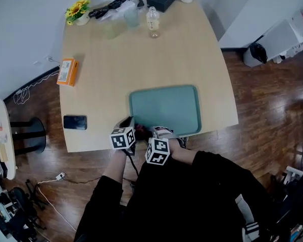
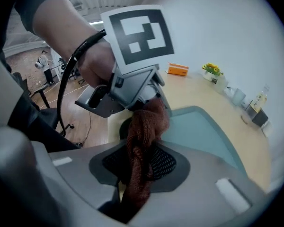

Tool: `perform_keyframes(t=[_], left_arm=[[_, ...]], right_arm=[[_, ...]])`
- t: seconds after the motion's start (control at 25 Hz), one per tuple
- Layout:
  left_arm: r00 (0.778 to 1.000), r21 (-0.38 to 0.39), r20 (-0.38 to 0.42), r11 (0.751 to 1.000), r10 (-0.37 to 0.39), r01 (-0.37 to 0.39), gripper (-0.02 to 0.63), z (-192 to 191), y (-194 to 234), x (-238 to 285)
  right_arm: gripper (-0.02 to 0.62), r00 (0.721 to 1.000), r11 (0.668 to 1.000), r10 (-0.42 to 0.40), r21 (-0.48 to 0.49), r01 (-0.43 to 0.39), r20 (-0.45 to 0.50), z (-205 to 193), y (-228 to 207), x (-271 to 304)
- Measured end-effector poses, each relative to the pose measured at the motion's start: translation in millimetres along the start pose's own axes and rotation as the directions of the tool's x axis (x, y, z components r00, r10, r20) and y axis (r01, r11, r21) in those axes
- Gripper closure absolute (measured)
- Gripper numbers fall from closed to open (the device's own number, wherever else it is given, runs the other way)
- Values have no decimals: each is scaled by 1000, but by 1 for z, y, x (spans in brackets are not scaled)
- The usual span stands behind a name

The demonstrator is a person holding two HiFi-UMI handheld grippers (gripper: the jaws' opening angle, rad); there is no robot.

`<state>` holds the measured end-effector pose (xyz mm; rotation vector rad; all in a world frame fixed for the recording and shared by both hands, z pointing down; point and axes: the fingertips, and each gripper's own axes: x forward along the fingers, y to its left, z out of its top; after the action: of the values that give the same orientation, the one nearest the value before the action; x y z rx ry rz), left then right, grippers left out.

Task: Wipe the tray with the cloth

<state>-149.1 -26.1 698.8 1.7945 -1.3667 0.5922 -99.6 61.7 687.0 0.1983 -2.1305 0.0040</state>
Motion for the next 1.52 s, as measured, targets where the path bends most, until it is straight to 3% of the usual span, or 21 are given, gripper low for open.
perform_keyframes(t=[0.12, 0.28, 0.48, 0.6, 0.84, 1.04, 1.2, 1.52], left_arm=[[1000, -9, -4, 1000, -6, 6, 592, -2, -1, -1], [1000, 0, -2, 1000, -4, 4, 592, -1, -4, -1], [1000, 2, -2, 1000, -3, 3, 592, 0, 0, 0], [1000, 8, -1, 1000, 0, 0, 592, -1, 0, 0], [1000, 3, -4, 1000, -4, 4, 592, -1, -3, -1], [1000, 7, -1, 1000, -1, 1, 592, 1, -7, -2], [1000, 6, 0, 1000, 0, 0, 591, 2, -9, -2], [1000, 15, 3, 1000, 7, -7, 589, 0, -3, 1]], right_arm=[[492, 1000, 1000, 8, 15, -8, -7, -9, -1, -1], [492, 999, 984, -39, 175, 45, -35, -66, -23, -33], [492, 974, 906, -182, 362, 219, -134, -169, -63, -95], [492, 959, 863, -229, 420, 280, -169, -203, -78, -116], [492, 951, 850, -263, 427, 308, -164, -198, -121, -109], [492, 932, 873, -310, 330, 358, -190, -180, -205, -94], [492, 932, 899, -295, 268, 345, -212, -169, -245, -86], [492, 954, 910, -251, 295, 291, -166, -159, -220, -80]])
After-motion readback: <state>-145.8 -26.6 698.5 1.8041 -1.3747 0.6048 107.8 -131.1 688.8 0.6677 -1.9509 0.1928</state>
